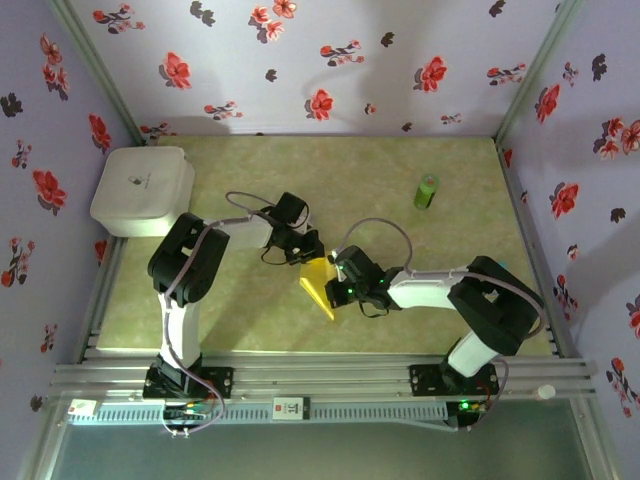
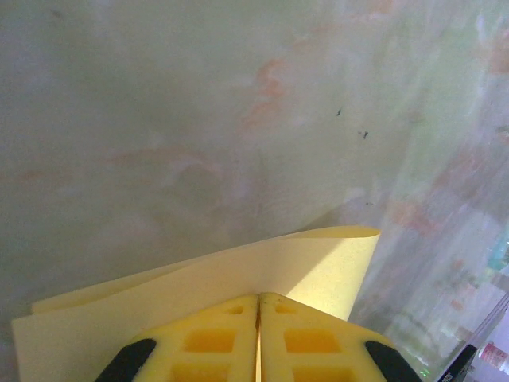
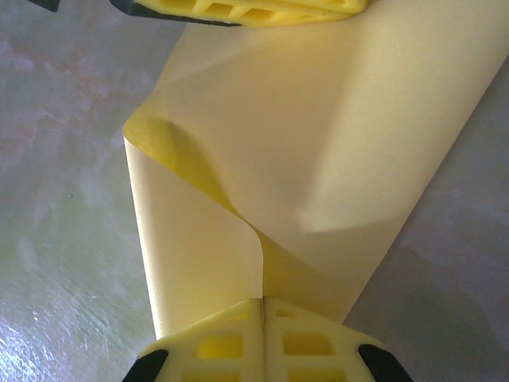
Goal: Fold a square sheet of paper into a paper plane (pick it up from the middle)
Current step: Third fold the triangle at the center of the table.
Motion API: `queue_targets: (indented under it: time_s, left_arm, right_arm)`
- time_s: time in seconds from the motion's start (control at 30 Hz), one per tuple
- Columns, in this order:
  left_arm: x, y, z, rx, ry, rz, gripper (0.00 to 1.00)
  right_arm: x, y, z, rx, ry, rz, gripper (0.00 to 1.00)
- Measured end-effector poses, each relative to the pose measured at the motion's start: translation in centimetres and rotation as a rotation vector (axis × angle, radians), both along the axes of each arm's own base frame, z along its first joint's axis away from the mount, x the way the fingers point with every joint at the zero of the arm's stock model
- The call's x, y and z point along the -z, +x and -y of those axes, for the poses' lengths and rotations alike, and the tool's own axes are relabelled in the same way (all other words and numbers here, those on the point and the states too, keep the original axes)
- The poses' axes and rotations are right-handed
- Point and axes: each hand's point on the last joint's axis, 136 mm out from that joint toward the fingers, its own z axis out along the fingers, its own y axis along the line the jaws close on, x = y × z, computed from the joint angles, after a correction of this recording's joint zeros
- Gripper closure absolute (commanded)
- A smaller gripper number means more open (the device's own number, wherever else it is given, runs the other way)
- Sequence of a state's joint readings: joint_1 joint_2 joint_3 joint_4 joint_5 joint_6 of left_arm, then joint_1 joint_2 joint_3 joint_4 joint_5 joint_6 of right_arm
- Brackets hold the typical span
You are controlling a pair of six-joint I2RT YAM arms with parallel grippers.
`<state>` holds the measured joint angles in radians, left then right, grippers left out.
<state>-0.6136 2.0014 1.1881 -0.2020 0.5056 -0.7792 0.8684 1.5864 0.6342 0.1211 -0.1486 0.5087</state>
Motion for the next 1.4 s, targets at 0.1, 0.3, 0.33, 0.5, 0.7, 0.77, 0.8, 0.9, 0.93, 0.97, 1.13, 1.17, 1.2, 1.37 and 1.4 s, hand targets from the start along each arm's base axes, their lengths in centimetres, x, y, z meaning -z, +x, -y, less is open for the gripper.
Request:
queue_targets:
  time_s: [0.1, 0.3, 0.33, 0.5, 0.7, 0.77, 0.8, 0.9, 0.93, 0.97, 1.13, 1.17, 1.2, 1.37, 1.4]
  left_arm:
    - [0.0, 0.0, 0.0, 0.000, 0.000, 0.000, 0.91]
    - [0.0, 0.0, 0.0, 0.000, 0.000, 0.000, 0.91]
    - [0.0, 0.0, 0.0, 0.000, 0.000, 0.000, 0.91]
    - [0.0, 0.0, 0.0, 0.000, 0.000, 0.001, 0.90]
    - [-0.2, 0.1, -0.2, -0.007, 0.012, 0.005, 0.85]
    - [-0.4, 0.2, -0.3, -0.013, 0.019, 0.009, 0.84]
    - [-0.5, 0.3, -0.4, -0.017, 0.024, 0.012, 0.82]
    - [-1.0, 0.4, -0.7, -0.026, 0.033, 0.020, 0.76]
    - [-1.2, 0.5, -0.8, -0.030, 0.035, 0.026, 0.74]
    - [-1.6, 0.6, -0.9, -0.033, 0.034, 0.033, 0.74]
    - [-4.6, 1.4, -1.7, -0.066, 0.016, 0.096, 0.81]
    - [-5.3, 1.5, -2.0, -0.076, 0.009, 0.112, 0.84]
    - [-6.0, 1.4, -2.4, -0.088, 0.000, 0.122, 0.86]
    - [-7.9, 0.0, -4.4, -0.131, -0.015, 0.152, 0.92]
    - [-8.2, -0.4, -4.7, -0.139, -0.021, 0.156, 0.94]
  right_arm:
    - [0.0, 0.0, 0.0, 0.000, 0.000, 0.000, 1.00]
    - [0.0, 0.0, 0.0, 0.000, 0.000, 0.000, 1.00]
    - [0.0, 0.0, 0.0, 0.000, 0.000, 0.000, 1.00]
    - [0.0, 0.0, 0.0, 0.000, -0.001, -0.001, 1.00]
    - [0.1, 0.1, 0.0, 0.001, 0.001, 0.002, 1.00]
    - [0.1, 0.1, -0.1, 0.002, 0.002, 0.005, 1.00]
    - [0.1, 0.2, -0.1, 0.002, 0.002, 0.005, 1.00]
    - [0.1, 0.2, -0.1, 0.002, 0.004, 0.007, 1.00]
    - [0.1, 0.2, -0.2, 0.002, 0.005, 0.008, 1.00]
    - [0.1, 0.3, -0.2, 0.002, 0.007, 0.010, 1.00]
    - [0.0, 0.3, -0.3, 0.002, 0.010, 0.012, 1.00]
    - [0.1, 0.4, -0.3, 0.002, 0.011, 0.013, 1.00]
    - [0.0, 0.4, -0.4, 0.002, 0.013, 0.015, 1.00]
    - [0.0, 0.6, -0.3, 0.007, 0.016, 0.017, 1.00]
    - [0.0, 0.7, -0.3, 0.009, 0.017, 0.017, 1.00]
